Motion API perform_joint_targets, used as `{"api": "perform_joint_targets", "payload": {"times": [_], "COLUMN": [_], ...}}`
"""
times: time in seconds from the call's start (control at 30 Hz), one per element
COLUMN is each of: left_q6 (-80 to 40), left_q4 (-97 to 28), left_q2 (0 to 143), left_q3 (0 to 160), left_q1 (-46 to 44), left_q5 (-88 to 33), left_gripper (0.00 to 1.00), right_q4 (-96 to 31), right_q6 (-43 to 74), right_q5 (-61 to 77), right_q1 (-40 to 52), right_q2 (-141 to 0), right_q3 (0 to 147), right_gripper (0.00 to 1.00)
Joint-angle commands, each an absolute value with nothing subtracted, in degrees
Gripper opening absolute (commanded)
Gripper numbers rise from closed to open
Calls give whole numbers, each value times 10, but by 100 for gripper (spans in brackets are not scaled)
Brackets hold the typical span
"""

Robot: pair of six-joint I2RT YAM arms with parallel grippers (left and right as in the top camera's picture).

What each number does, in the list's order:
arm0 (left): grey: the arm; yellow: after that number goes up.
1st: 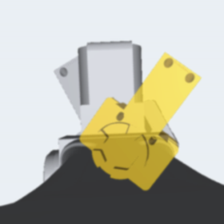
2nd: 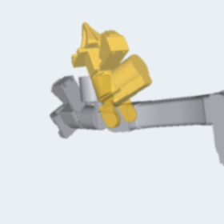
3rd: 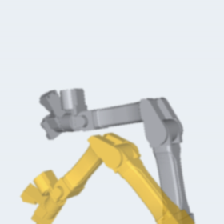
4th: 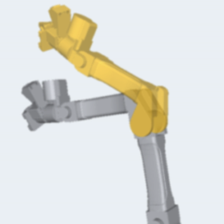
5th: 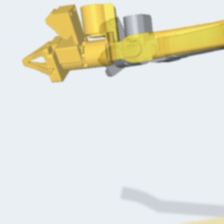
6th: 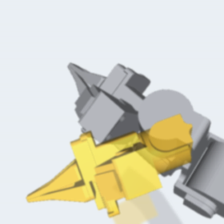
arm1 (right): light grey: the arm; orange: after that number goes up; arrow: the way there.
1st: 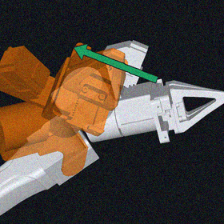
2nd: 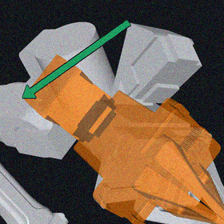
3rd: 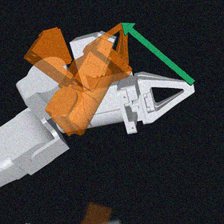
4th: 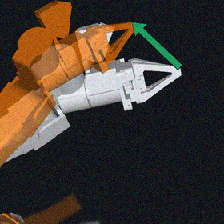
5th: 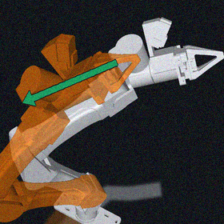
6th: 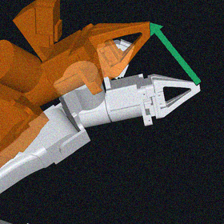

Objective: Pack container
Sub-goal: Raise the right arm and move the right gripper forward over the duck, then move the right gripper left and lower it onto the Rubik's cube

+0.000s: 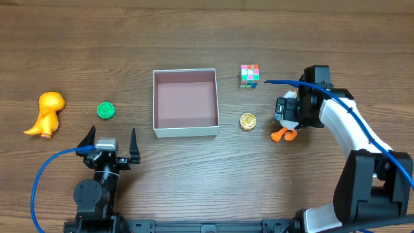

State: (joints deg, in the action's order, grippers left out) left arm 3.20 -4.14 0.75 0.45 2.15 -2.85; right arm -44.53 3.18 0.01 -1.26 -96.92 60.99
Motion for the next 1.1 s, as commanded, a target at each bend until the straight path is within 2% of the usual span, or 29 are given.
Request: {"api": "perform_joint_targets", "payload": {"times": [0.0, 0.3, 0.67, 0.83, 1.07], "left_q6": [41, 41, 41, 41, 41], "left_q4": [-41, -41, -41, -41, -41], "left_q2": [6, 6, 6, 6, 6], "left_q3": [3, 3, 3, 3, 3], "left_q1": [26, 26, 26, 26, 26], "left_q5": [-38, -38, -38, -38, -38], "left_gripper": [100, 100, 100, 100, 100], "right_q4": [-442, -416, -473, -463, -442], "right_q6": [30, 25, 14, 15, 17], "right_q5": [1, 0, 8, 38, 7], "right_q1": [-14, -14, -5, 41, 124], "right_q2": [-972, -972, -972, -972, -1002], "right_q3": [617, 630, 812, 871, 873], "right_gripper": [100, 100, 100, 100, 100]}}
